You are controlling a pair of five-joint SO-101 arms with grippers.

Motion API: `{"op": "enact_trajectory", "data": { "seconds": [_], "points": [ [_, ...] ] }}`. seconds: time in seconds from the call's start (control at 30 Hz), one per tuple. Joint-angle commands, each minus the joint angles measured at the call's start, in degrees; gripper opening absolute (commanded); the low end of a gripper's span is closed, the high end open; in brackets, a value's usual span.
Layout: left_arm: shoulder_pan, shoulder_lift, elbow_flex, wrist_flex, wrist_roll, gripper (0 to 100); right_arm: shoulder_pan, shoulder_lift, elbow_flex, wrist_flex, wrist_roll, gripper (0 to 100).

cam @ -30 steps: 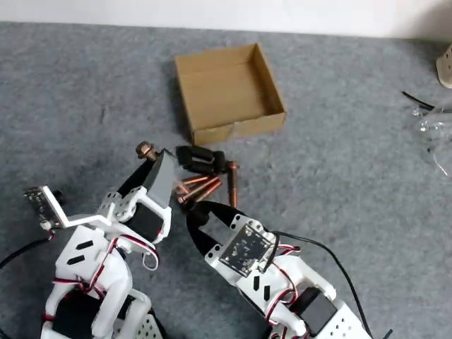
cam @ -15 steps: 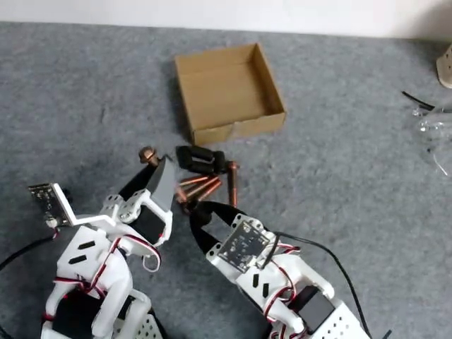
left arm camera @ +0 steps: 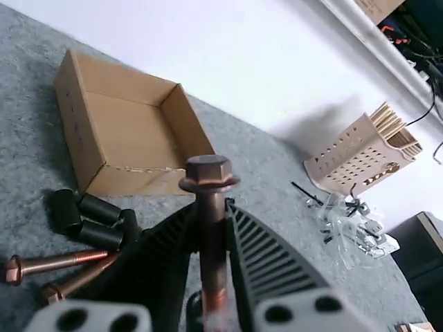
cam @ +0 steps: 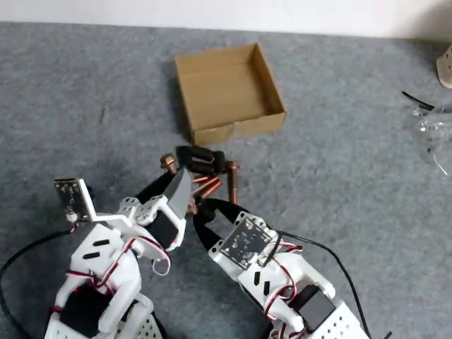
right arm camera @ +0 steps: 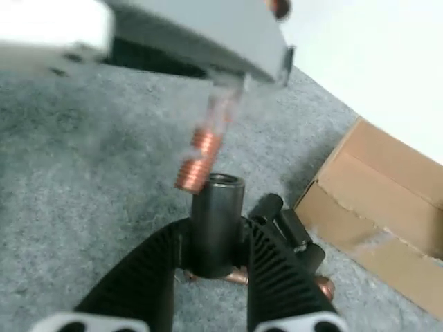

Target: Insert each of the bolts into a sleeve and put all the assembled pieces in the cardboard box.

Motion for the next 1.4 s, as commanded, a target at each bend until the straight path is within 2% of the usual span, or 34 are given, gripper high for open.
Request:
{"op": "enact_trajectory", "data": {
  "seconds": [0.0,0.37,0.6,0.9,1.07,1.23,1.37],
  "points": [
    [-1.19,-0.75,-0.31,-2.29,-0.35,0,-0.92,-0.48,-0.66,-2.24,-0.53,0.5],
    [-1.89,-0.75,-0.22,-2.90,0.00,0,-0.92,-0.48,-0.66,-2.15,-0.53,0.5],
    [-1.89,-0.66,3.82,-9.23,-0.09,0,-1.01,-0.57,-0.57,-2.15,-0.53,0.5],
    [-1.89,-0.66,4.35,-9.41,0.00,0,-1.01,-0.66,-0.66,-2.15,-0.62,0.5],
    [-1.80,-0.66,5.49,-9.76,0.00,0,-3.82,-0.66,-0.57,-1.36,-0.62,0.5],
    [-1.45,-0.66,9.36,-13.89,0.00,0,-3.65,-0.66,-0.57,-0.92,-0.53,0.5],
    [-1.36,-0.66,9.54,-13.63,0.00,0,-1.98,-0.66,-0.84,-1.19,-0.53,0.5]
  ]
}}
